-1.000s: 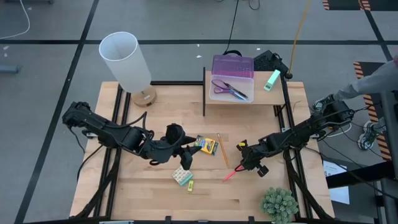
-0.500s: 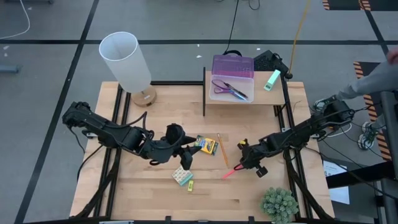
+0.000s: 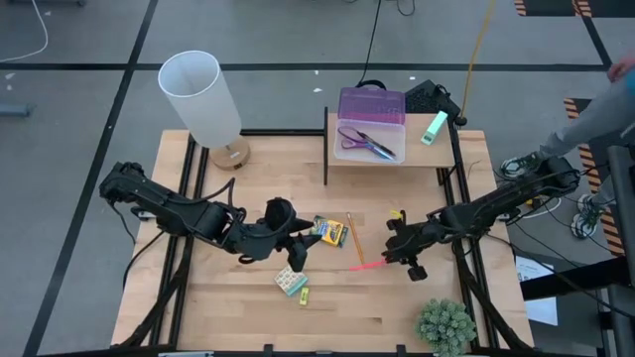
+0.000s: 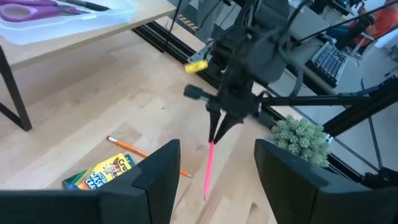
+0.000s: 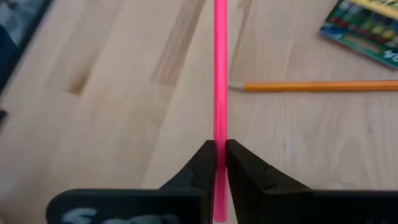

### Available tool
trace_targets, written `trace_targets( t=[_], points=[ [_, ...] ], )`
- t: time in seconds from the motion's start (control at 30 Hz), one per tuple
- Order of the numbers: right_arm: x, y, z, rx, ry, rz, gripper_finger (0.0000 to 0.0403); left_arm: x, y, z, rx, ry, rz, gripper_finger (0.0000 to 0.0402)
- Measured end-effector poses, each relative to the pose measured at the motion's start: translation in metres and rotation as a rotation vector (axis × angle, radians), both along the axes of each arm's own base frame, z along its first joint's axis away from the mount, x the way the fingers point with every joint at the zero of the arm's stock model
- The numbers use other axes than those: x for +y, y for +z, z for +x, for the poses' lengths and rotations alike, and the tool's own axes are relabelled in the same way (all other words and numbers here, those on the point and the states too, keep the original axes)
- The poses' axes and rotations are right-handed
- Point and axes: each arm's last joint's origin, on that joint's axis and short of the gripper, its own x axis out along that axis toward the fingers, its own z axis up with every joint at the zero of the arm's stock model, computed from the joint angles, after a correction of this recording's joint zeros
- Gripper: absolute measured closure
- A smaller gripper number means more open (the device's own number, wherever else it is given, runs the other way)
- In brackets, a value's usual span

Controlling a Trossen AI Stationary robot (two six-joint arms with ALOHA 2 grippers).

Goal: Pick & place school supplies into a supply box
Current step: Put the pink pencil into the purple supply box on the shelf

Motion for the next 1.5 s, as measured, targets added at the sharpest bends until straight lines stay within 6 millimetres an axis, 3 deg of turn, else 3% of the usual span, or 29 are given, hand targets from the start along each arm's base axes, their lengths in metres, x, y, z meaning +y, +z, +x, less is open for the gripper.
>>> trace_targets(
  t=[0.5, 0.8, 0.97, 1.17, 1.5],
  points=[
    [0.004, 0.086, 0.011, 0.047, -0.136, 0.088, 0.0384, -0.001, 0.000, 0.001, 0.015, -0.063, 0.047, 0.0188],
    [0.004, 0.119, 0.012, 0.073, -0.256, 0.181, 0.0386, 0.002, 0.000, 0.002, 0.038, -0.130, 0.101, 0.0108],
    [0.003, 0.127, 0.010, 0.120, -0.320, 0.213, 0.0387, 0.009, 0.004, 0.008, 0.005, -0.188, 0.123, 0.0081],
    [0.003, 0.127, 0.008, 0.171, -0.402, 0.256, 0.0387, 0.020, 0.005, 0.021, -0.035, -0.268, 0.153, 0.0095],
    [0.003, 0.127, 0.008, 0.212, -0.457, 0.327, 0.0387, 0.029, -0.031, 0.053, 0.085, -0.419, 0.366, 0.0093]
  ],
)
